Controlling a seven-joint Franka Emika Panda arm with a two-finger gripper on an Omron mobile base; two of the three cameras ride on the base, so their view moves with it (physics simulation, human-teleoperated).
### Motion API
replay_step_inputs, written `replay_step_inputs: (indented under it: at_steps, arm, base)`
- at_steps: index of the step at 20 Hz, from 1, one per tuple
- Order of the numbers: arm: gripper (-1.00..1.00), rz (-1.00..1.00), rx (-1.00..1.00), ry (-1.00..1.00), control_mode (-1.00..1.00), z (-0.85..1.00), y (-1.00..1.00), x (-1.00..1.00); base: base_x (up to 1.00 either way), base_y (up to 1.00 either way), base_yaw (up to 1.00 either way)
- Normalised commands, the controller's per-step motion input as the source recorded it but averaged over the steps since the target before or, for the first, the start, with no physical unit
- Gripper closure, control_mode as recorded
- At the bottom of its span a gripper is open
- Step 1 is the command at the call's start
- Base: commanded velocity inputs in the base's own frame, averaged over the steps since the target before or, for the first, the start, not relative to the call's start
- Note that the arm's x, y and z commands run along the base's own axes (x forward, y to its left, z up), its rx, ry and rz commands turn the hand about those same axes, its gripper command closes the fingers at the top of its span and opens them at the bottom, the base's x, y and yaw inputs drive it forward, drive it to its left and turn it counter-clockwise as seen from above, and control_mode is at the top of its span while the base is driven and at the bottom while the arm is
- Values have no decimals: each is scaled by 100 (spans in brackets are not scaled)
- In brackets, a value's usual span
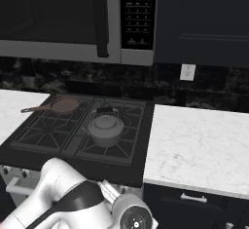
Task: Pick the kettle from the counter and place it on a stove burner. Then turn the burner on.
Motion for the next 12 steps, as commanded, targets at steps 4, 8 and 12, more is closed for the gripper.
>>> replay_step_inputs:
  at_steps: [4, 8, 12]
  arm:
    - [-100, 29, -62, -45, -100, -100, 51, -11]
    - [-100, 17, -66, -57, -100, -100, 58, -6]
    - [-100, 19, -48, -75, -100, -78, 27, -25]
  base:
    - [0, 0, 0]
    - [0, 0, 0]
    - [0, 0, 0]
